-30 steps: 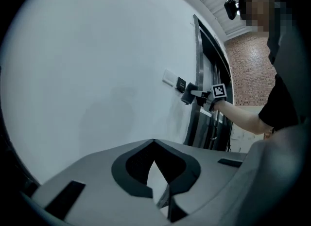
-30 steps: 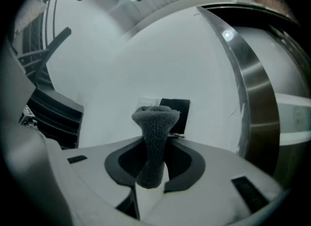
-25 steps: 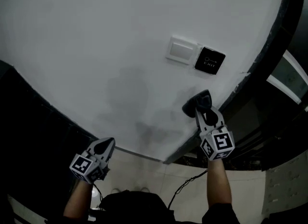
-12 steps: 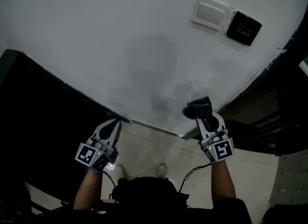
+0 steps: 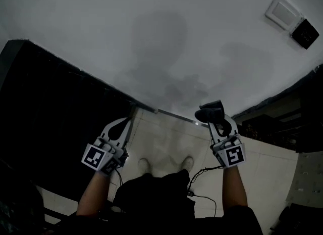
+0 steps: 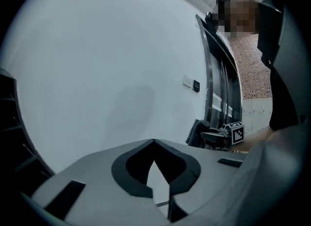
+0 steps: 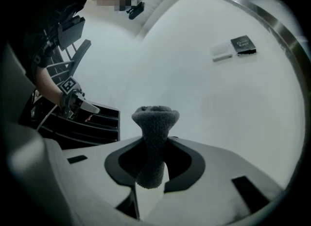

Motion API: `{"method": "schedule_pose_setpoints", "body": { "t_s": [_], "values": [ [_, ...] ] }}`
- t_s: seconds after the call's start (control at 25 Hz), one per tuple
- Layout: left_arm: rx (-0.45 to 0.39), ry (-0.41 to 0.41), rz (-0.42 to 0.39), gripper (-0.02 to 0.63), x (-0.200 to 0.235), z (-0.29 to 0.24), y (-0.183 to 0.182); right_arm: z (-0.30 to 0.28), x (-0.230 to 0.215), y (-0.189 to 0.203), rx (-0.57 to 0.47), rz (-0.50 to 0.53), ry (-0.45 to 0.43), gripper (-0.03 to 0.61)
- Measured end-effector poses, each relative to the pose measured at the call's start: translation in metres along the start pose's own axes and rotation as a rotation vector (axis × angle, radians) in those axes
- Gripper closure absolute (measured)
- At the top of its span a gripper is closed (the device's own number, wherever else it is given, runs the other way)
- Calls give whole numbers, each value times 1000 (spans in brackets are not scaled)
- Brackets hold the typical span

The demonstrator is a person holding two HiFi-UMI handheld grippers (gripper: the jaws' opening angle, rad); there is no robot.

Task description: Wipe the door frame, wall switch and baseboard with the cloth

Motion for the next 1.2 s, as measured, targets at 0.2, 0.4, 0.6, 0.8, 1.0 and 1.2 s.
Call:
{"method": "schedule_pose_setpoints", "body": {
  "t_s": [0.2, 0.4, 0.6, 0.8, 1.0, 1.2],
  "values": [
    [5, 3, 8, 623, 28, 7, 8, -27, 35, 16, 51, 13, -55, 486],
    [35, -8, 4, 623, 50, -6, 59, -56, 51, 67, 123, 26, -138, 486],
    [56, -40, 27, 623, 70, -18, 123, -76, 78, 137, 180, 55, -227, 486],
    [61, -61, 27, 623, 96, -30, 201, -95, 94, 222, 194, 57, -246, 486],
    [-18, -145, -17, 623, 93, -39, 227, -92, 93, 250, 159, 13, -22, 486],
    [-96, -132, -18, 623, 60, -63, 157, -51, 65, 193, 148, -240, 219, 488]
  ]
}}
Point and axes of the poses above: the fingertips, and each gripper's own axes: z backward along the fingers, x to its left, y out of its underside, the point moved 7 cm from there along z, backward along the fingers, and after that the axes turned 5 degrees about z, right-handed, at the moved point
